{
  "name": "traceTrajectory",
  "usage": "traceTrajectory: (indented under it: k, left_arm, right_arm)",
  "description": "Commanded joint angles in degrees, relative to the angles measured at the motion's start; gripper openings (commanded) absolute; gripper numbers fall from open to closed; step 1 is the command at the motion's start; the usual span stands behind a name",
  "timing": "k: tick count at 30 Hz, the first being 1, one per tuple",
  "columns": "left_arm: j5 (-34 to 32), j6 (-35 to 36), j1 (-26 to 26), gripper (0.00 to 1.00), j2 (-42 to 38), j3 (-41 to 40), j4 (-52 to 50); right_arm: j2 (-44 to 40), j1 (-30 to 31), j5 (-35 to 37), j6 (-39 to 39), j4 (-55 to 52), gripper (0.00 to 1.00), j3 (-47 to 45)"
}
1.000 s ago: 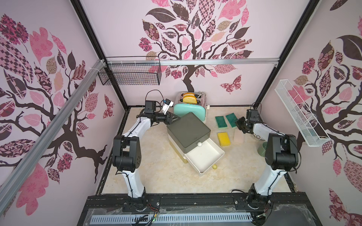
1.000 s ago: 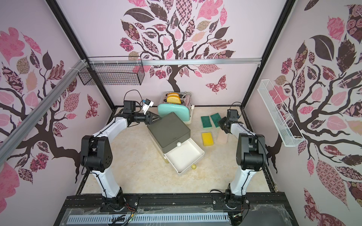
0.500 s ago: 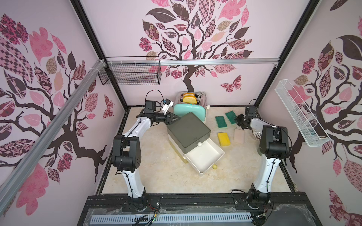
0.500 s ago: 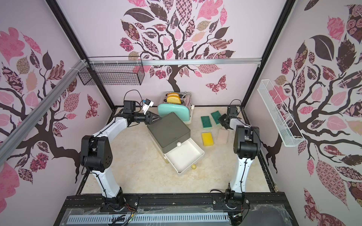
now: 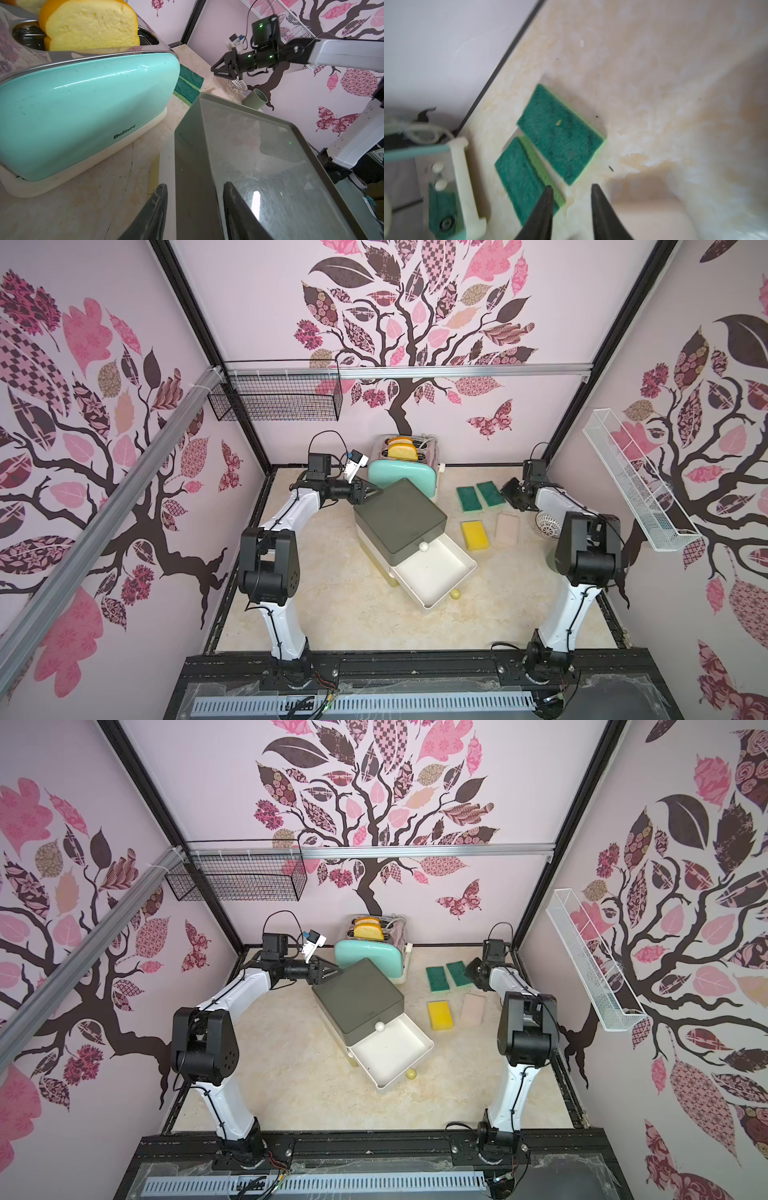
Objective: Take the sponge out of the drawer
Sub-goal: Place the sponge at the center of the board.
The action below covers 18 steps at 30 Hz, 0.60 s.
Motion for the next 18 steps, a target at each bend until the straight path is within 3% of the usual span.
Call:
traceTrajectory:
  k: [1, 3, 7, 12, 18]
  left_arm:
    - [-4.1, 3.2, 0.6, 0.47, 3.6, -1.4, -4.1]
    - [-3.9, 3.1, 0.6, 0.47, 3.5, -1.5, -4.0]
    - [-3.2, 2.2, 0.6, 0.47, 3.6, -1.8, -2.7]
    - [-3.5, 2.5, 0.7, 0.47, 2.8, -1.4, -3.2]
    - [-3.9, 2.6, 0.6, 0.47, 1.5, -1.6, -3.5]
  right_arm:
    - [-12.5, 5.4, 0.5, -8.5, -5.3, 0.14, -0.8]
    - [-18.9, 8.7, 1.0, -10.2, -9.3, 0.00, -3.9]
    - [-32.4, 15.3, -0.2, -14.0, -13.7, 0.00, -14.7]
    - [-46.2, 19.3, -3.7, -13.5, -21.2, 0.00, -24.3]
    - [-54.5, 25.5, -8.3, -9.6, -23.6, 0.00, -34.5]
